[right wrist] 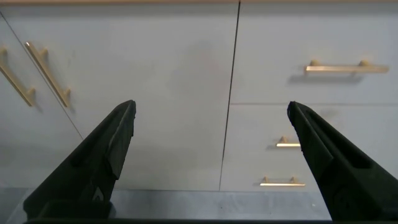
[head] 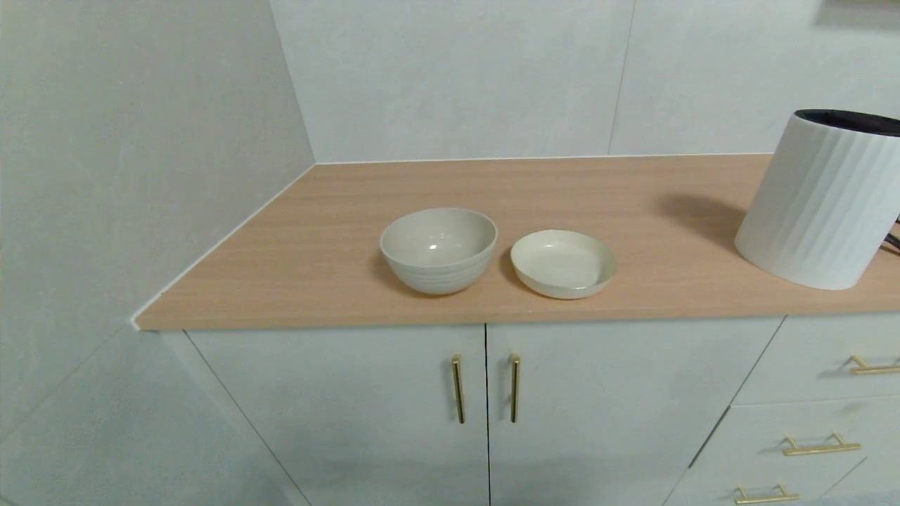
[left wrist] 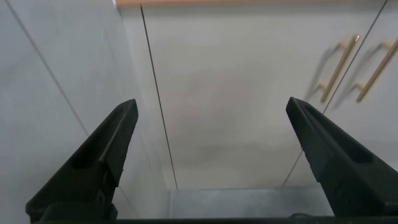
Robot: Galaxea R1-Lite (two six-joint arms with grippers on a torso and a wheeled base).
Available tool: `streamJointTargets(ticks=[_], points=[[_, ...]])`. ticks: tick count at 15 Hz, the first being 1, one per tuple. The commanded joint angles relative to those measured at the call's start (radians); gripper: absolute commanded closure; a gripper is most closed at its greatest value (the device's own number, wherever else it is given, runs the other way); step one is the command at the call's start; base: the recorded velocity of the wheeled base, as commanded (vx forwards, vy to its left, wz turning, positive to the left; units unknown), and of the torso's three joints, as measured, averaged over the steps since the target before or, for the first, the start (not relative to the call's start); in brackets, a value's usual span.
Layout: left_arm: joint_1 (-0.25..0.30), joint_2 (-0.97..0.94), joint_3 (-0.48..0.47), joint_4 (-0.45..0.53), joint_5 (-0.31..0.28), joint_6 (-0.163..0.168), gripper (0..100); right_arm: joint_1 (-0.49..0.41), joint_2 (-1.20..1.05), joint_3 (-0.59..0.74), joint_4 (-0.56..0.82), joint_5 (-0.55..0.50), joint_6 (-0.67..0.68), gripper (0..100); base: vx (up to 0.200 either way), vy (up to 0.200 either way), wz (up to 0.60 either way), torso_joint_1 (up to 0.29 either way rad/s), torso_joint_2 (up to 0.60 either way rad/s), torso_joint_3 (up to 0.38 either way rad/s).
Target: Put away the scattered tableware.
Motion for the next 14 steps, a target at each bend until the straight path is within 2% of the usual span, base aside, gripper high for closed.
streamJointTargets(ticks=[1, 11, 14], points=[[0.000, 0.000, 0.000, -0.001, 0.000, 0.000, 0, 0.000, 0.000, 0.000, 0.000, 0.000, 0.000, 0, 0.000, 0.000, 0.00, -0.193, 0.48, 0.286], [0.000, 0.000, 0.000, -0.001, 0.000, 0.000, 0, 0.000, 0.000, 0.000, 0.000, 0.000, 0.000, 0, 0.000, 0.000, 0.00, -0.150, 0.46, 0.296], [0.000, 0.000, 0.000, -0.001, 0.000, 0.000, 0, 0.000, 0.000, 0.000, 0.000, 0.000, 0.000, 0, 0.000, 0.000, 0.00, -0.051, 0.21, 0.136]])
